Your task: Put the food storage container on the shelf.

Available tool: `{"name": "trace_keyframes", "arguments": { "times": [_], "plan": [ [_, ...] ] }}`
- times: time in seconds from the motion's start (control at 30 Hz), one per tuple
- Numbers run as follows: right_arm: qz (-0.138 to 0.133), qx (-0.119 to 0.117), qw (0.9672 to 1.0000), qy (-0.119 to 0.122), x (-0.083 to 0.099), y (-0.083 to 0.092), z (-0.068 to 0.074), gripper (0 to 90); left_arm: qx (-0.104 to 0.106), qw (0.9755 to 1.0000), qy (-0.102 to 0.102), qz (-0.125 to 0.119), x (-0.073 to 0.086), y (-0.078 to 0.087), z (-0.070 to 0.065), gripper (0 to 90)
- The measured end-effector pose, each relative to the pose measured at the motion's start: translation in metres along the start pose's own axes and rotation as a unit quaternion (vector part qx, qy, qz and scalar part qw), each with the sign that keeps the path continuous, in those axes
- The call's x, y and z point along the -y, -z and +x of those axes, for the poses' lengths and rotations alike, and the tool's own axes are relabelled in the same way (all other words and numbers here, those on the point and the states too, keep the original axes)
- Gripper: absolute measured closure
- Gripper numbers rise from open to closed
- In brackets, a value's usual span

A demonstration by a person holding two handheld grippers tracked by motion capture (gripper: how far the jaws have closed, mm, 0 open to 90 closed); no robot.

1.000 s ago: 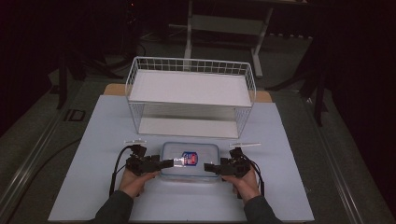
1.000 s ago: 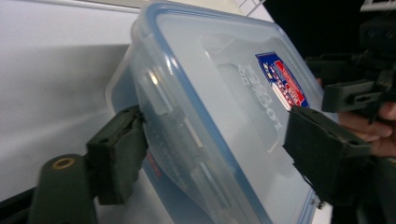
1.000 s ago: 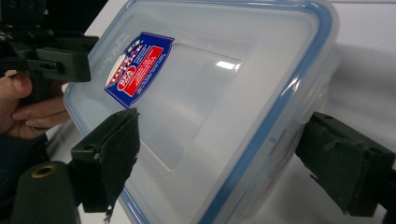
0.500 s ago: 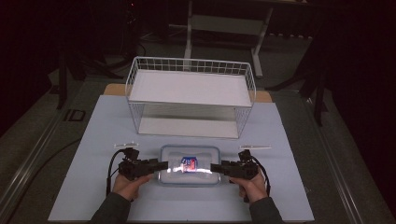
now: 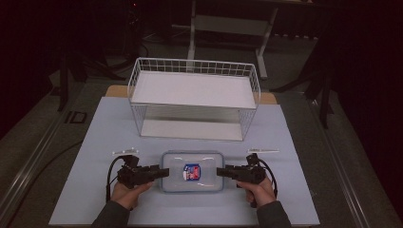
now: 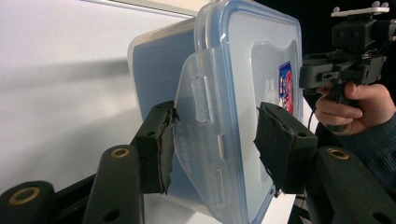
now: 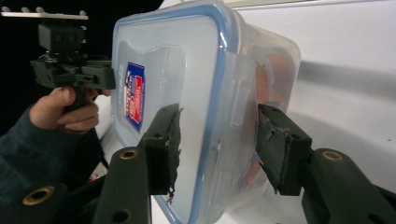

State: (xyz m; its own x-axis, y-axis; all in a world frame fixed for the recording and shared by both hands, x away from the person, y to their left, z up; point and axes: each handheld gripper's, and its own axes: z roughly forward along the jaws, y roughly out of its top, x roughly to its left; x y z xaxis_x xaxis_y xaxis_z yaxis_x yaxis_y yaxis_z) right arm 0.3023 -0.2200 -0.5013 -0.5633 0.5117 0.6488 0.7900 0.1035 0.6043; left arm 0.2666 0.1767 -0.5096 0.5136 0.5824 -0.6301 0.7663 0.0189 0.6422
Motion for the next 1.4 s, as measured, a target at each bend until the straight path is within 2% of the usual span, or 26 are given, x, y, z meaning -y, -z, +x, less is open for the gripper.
{"name": "trace_keyframes", "arguments": {
  "times": [0.37, 0.5, 0.7, 0.8, 1.0, 1.4],
  "plan": [
    [0.003, 0.021, 0.9998, 0.004, 0.001, 0.0, 0.007, 50.6, -0.013, 0.9999, -0.006, 0.002, -0.001, 0.0, -0.005, 47.6],
    [0.001, 0.024, 0.9997, 0.002, 0.001, 0.0, 0.009, 50.9, -0.013, 0.9999, 0.002, 0.001, -0.001, 0.001, -0.004, 47.9],
    [-0.01, 0.033, 0.9994, 0.006, 0.002, -0.002, 0.015, 51.3, -0.019, 0.9998, 0.006, -0.01, -0.002, 0.004, -0.004, 48.3],
    [-0.015, 0.036, 0.9992, 0.011, 0.002, -0.002, 0.017, 51.3, -0.017, 0.9996, 0.014, -0.016, -0.001, 0.006, -0.004, 48.4],
    [-0.027, 0.037, 0.9988, 0.019, 0.0, 0.0, 0.023, 51.3, -0.02, 0.9992, 0.008, -0.033, -0.003, 0.009, -0.008, 48.5],
    [-0.038, 0.038, 0.998, 0.035, -0.002, 0.001, 0.028, 51.3, -0.022, 0.9987, 0.004, -0.046, -0.004, 0.014, -0.011, 48.5]
  ]
}}
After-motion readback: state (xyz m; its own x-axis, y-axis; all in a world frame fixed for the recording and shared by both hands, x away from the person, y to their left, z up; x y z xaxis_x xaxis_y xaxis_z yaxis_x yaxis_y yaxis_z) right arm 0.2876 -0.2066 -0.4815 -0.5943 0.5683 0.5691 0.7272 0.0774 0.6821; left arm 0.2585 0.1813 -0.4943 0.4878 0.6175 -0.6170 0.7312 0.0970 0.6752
